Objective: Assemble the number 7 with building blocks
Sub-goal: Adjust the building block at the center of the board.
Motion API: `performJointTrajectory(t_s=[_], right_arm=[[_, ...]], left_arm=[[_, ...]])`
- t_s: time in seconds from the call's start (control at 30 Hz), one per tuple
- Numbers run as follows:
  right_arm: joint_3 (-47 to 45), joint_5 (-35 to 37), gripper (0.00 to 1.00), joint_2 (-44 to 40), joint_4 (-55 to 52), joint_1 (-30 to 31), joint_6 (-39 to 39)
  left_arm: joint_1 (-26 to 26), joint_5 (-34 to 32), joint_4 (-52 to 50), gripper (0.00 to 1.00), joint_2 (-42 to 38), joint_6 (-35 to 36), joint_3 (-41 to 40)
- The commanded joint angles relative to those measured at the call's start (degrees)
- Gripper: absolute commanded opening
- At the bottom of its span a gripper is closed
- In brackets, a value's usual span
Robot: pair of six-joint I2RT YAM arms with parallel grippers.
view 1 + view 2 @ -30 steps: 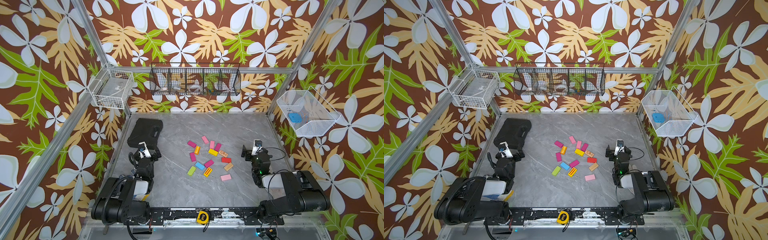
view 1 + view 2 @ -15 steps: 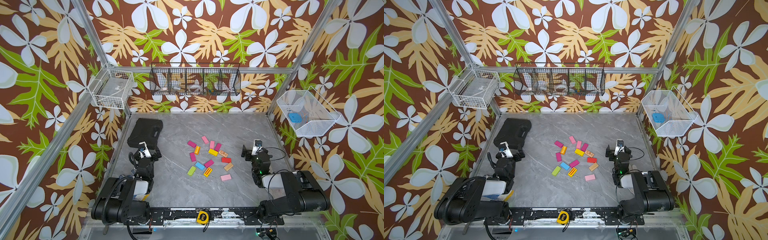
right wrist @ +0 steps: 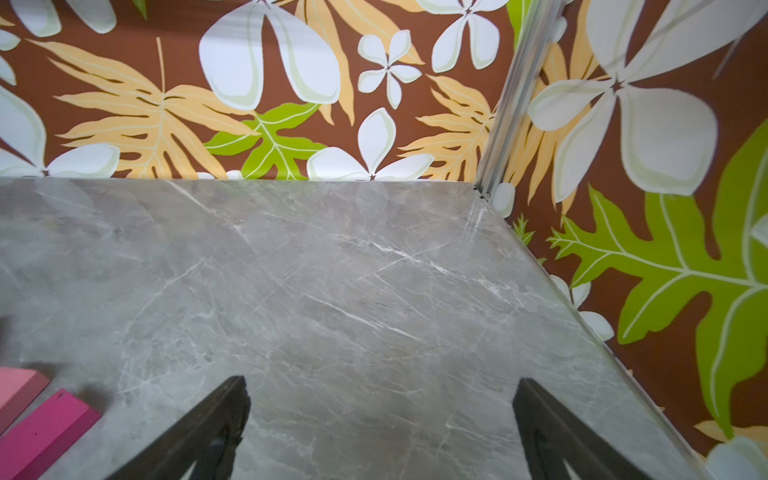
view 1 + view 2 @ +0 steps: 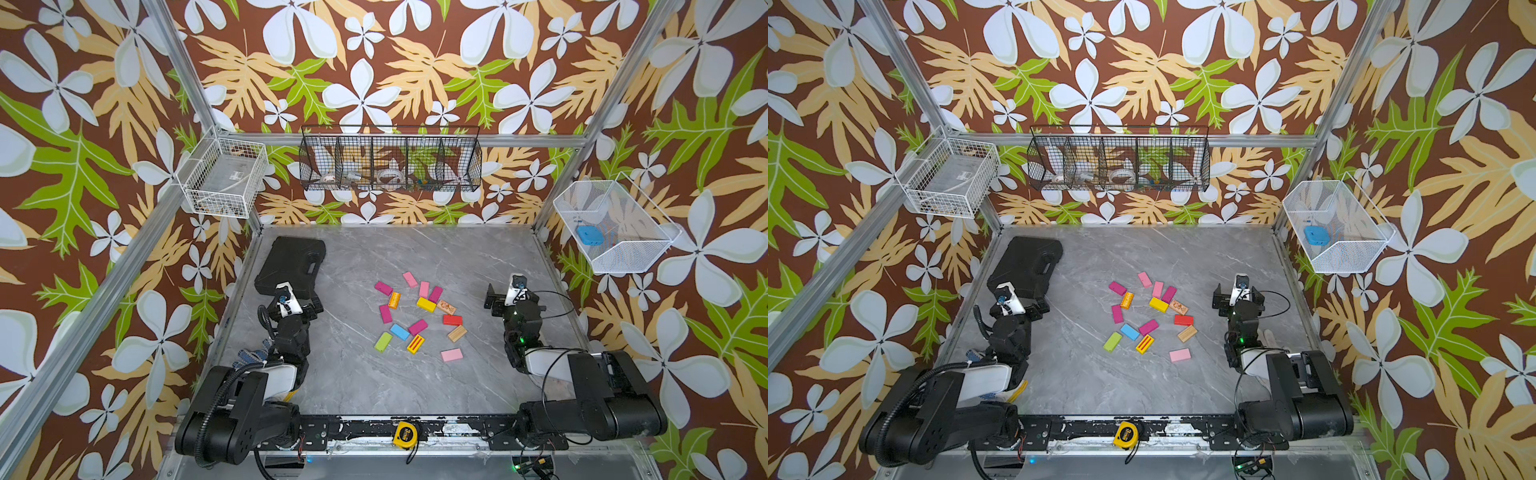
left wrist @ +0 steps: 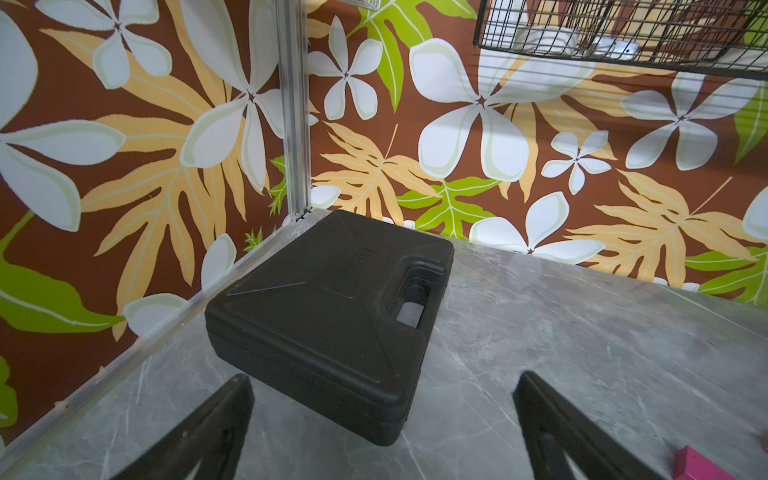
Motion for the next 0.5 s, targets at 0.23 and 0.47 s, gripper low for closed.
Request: performJointTrajectory(t_s=[0.23, 0.47], right_arm=[[7.10, 3.69, 1.00, -7.03, -16.80, 5.10, 1.72], [13.94, 2.76, 1.00, -6.24, -25.20, 11.49, 0.97]], left_arm=[[-9.15, -17.63, -28.16, 1.00, -12.17, -3.67, 9.52], [-14.40, -11.87, -42.25, 1.00, -11.99, -11.01, 17.18]])
